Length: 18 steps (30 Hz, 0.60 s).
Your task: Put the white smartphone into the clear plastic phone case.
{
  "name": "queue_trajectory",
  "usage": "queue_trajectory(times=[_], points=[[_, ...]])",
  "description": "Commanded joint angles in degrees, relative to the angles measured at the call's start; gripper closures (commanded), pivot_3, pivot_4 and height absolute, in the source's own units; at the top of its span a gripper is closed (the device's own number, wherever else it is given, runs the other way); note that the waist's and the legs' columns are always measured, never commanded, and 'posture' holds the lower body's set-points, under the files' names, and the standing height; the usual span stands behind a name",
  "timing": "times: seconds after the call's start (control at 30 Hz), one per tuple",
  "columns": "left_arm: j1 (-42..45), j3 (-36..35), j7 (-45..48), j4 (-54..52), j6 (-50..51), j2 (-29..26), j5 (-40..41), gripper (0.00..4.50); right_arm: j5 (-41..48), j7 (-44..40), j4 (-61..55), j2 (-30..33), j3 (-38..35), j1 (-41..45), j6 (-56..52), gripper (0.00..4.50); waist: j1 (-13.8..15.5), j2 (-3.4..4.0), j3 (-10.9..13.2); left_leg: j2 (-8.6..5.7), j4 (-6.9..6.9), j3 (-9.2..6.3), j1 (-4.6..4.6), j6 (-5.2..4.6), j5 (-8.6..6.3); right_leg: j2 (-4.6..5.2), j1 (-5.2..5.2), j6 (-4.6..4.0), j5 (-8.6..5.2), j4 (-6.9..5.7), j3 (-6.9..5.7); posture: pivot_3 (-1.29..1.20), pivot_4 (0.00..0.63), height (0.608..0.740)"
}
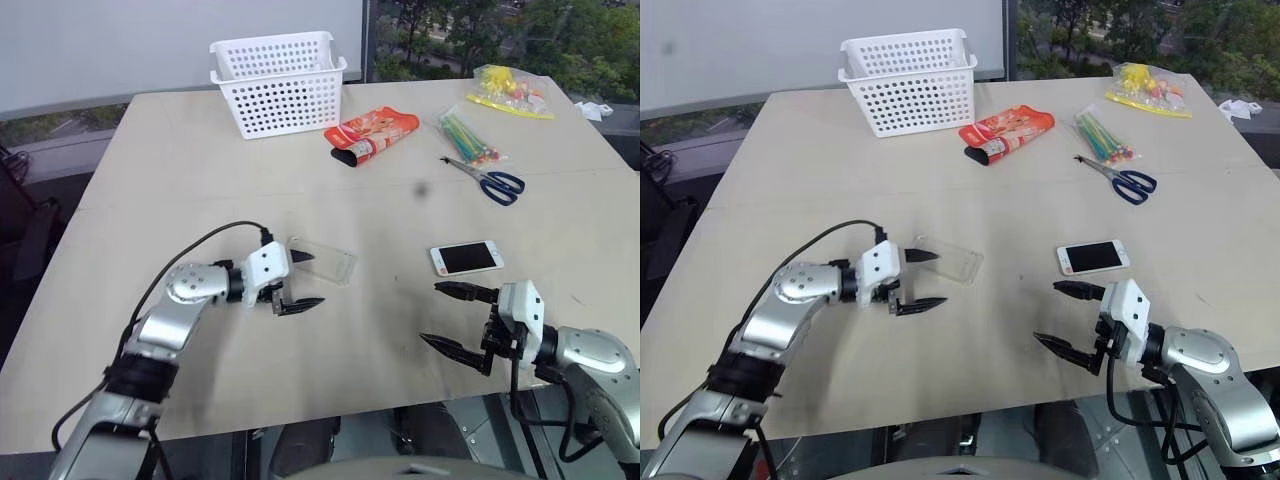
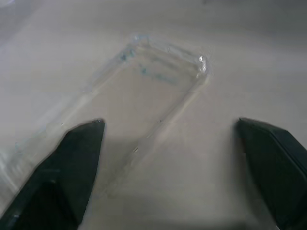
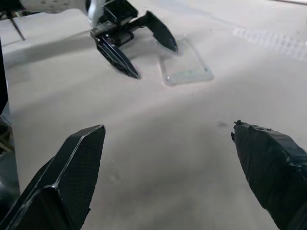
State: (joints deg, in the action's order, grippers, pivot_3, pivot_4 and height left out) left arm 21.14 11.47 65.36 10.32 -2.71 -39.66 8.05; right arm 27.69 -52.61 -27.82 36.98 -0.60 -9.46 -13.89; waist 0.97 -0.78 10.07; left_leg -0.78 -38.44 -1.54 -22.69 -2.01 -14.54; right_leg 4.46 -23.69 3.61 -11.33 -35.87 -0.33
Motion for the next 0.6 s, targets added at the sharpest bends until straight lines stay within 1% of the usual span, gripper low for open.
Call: queue_trajectory(times=[0.03, 0.07, 0.1, 0.13, 0.17, 0.27, 0.3, 0.33, 0.53, 0.6], points=[[2.41, 2.75, 1.88, 6.96, -0.57, 0.44, -3.67, 1.03, 1.3, 1.6, -3.72, -0.14, -0.31, 0.31, -1.71, 0.0, 0.05, 0.03, -0.1, 0.0, -0.01, 0.0, 0.01, 0.0, 0.0, 0.01, 0.01, 0.0, 0.0, 0.0, 0.0, 0.0, 0.15, 0.74], [3.34, 3.1, 2.59, 7.75, -0.47, 0.74, -3.53, 1.41, 1.41, 1.98, -4.16, -0.16, -0.44, 0.28, -2.17, 0.0, 0.08, 0.07, -0.15, 0.0, -0.02, 0.01, 0.01, -0.01, 0.0, 0.01, 0.02, 0.01, 0.0, 0.0, 0.0, 0.0, 0.15, 0.74], [3.98, 3.36, 3.2, 8.15, -0.27, 0.99, -3.29, 1.91, 1.47, 2.26, -4.51, -0.14, -0.56, 0.2, -2.53, 0.0, 0.13, 0.1, -0.19, 0.0, -0.06, 0.0, 0.02, -0.01, 0.01, 0.01, 0.04, 0.04, -0.02, -0.01, 0.0, 0.0, 0.15, 0.74], [4.3, 3.5, 3.62, 8.37, -0.24, 1.07, -3.14, 2.0, 1.48, 2.45, -4.76, -0.11, -0.61, 0.13, -2.77, 0.0, 0.15, 0.13, -0.21, 0.0, -0.08, 0.01, 0.03, -0.02, 0.01, 0.02, 0.06, 0.09, -0.04, -0.01, 0.0, 0.0, 0.15, 0.74], [4.67, 3.6, 4.1, 7.85, 0.96, 1.42, -2.59, 2.49, 1.54, 2.56, -4.87, 0.04, -0.89, 0.05, -2.97, 0.0, 0.15, 0.13, -0.22, 0.01, -0.1, 0.01, 0.03, -0.02, 0.01, 0.03, 0.07, 0.06, -0.01, -0.01, 0.0, 0.0, 0.15, 0.74], [5.04, 3.72, 5.09, 6.09, 3.86, 2.0, -1.56, 3.71, 1.65, 2.69, -4.93, 0.27, -1.55, 0.0, -3.26, 0.0, 0.08, 0.12, -0.22, 0.02, -0.11, -0.02, 0.03, -0.01, 0.02, 0.02, 0.08, -0.01, 0.05, -0.03, 0.0, 0.0, 0.15, 0.74], [5.06, 3.91, 5.28, 5.26, 4.83, 2.15, -1.43, 4.21, 1.73, 2.61, -4.69, 0.41, -1.9, 0.11, -3.3, 0.0, -0.04, 0.12, -0.22, 0.03, -0.12, -0.03, 0.03, -0.02, 0.02, 0.01, 0.08, -0.01, 0.05, -0.03, 0.0, 0.0, 0.15, 0.74], [5.24, 4.23, 5.21, 4.44, 5.21, 2.52, -1.54, 4.43, 1.75, 2.29, -4.2, 0.75, -2.39, 0.25, -3.2, 0.0, -0.14, 0.15, -0.24, 0.03, -0.12, -0.04, 0.04, -0.02, 0.02, 0.0, 0.07, -0.01, 0.06, -0.04, 0.0, 0.0, 0.15, 0.74], [5.6, 6.66, 5.34, -1.91, 12.44, 6.59, -0.5, 4.43, 1.06, 0.7, -0.14, 2.67, -5.58, 2.24, -1.54, 0.0, 0.01, 0.18, -0.26, 0.0, -0.17, -0.01, -0.05, -0.03, 0.03, -0.04, 0.06, -0.11, 0.14, -0.01, 0.02, 0.0, 0.15, 0.74], [5.77, 8.0, 4.63, -3.61, 15.7, 8.48, -0.58, 4.43, 0.74, 0.57, 1.41, 3.04, -6.59, 3.34, -1.05, 0.0, 0.05, 0.18, -0.26, -0.03, -0.16, -0.03, -0.11, -0.12, -0.03, -0.04, 0.05, 0.15, 0.21, 0.03, 0.03, 0.0, 0.15, 0.74]])
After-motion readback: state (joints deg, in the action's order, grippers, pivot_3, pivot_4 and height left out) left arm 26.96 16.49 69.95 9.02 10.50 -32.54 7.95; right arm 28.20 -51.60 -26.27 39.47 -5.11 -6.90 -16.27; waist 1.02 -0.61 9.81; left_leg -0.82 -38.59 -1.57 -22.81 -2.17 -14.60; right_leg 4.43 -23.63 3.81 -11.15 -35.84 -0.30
